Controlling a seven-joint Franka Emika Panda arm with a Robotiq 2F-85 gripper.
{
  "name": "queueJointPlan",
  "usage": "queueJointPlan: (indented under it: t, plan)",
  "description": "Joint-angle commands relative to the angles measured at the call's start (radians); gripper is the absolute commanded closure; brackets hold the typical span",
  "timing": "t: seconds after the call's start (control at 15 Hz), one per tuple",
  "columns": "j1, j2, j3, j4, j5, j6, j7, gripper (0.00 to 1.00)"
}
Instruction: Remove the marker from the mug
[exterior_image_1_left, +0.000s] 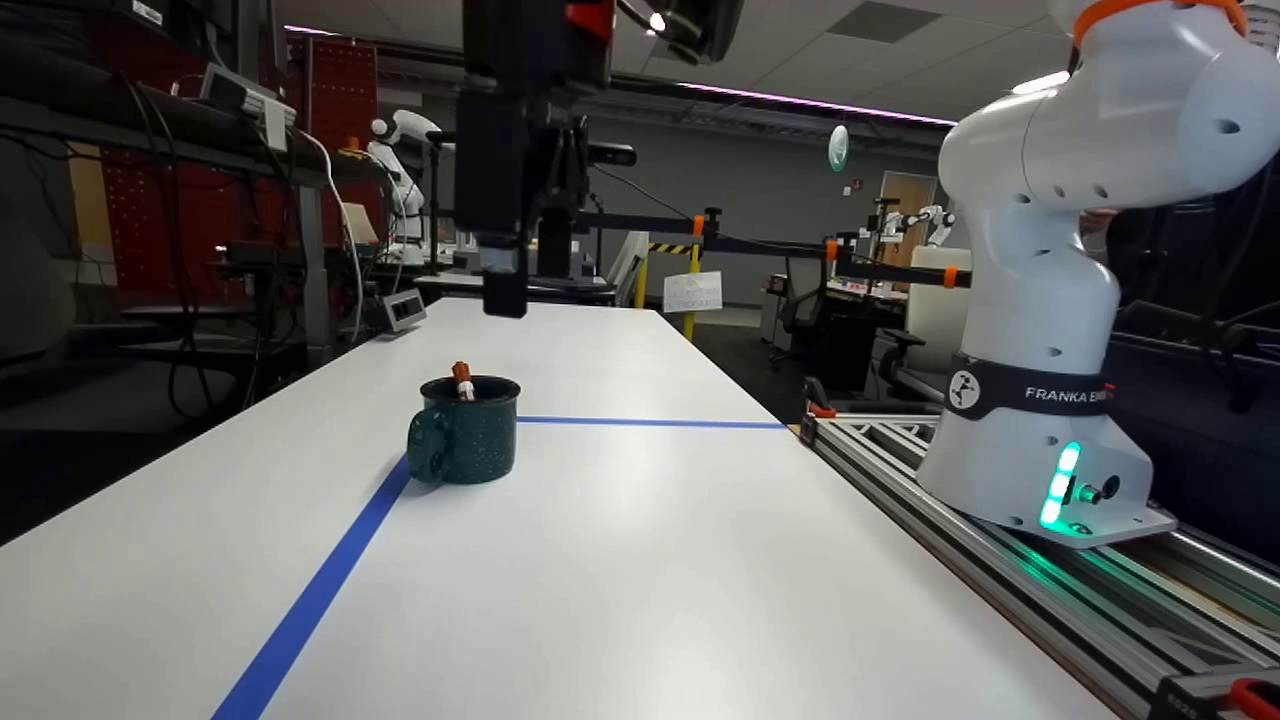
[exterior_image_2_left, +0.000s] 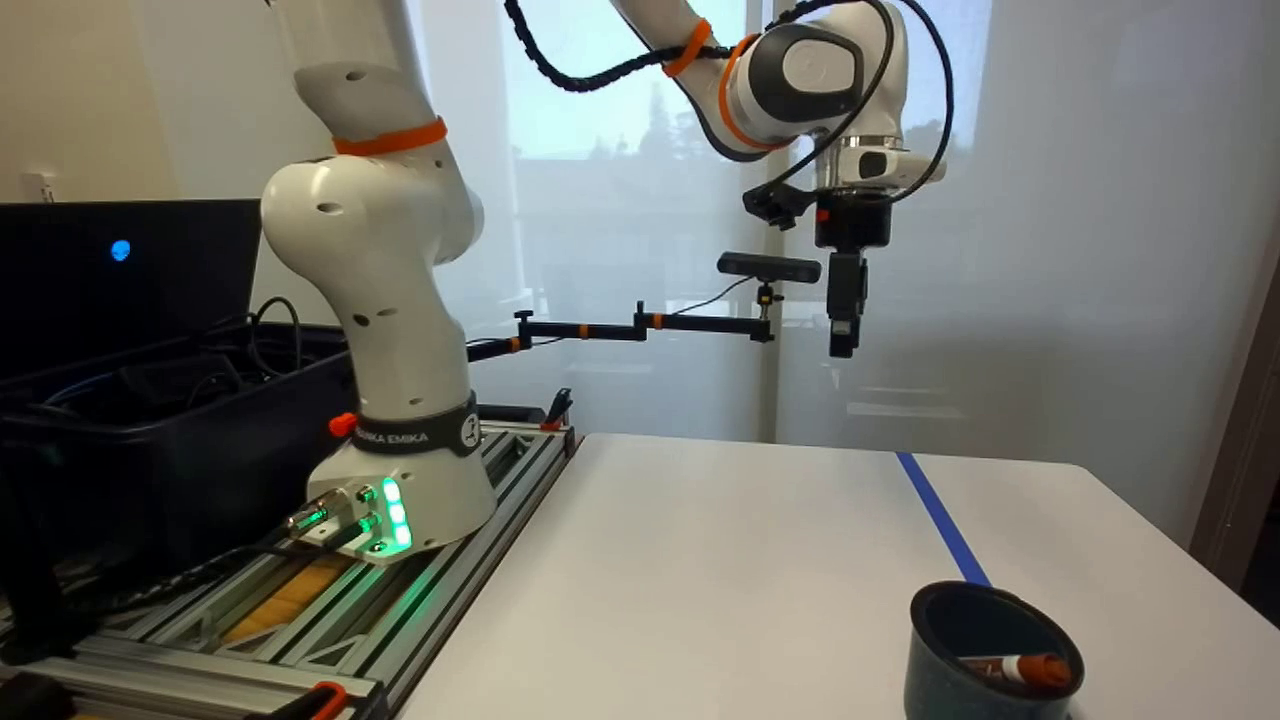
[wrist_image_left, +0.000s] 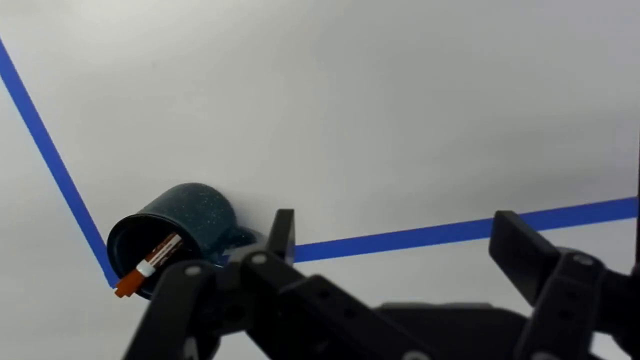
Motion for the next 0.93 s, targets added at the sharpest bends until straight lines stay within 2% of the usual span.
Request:
queueJointPlan:
  t: [0.0,0.33,0.87]
  plan:
    - [-0.027,-0.011,-0.030,-0.090,-0.123,0.187,0.190,0.00]
    - [-0.106,-0.027,-0.064,-0.166,-0.421,0.344,0.529,0.00]
    - [-0.251,-0.060,-0.077,-0.193,-0.889,0.330,1.124,0.00]
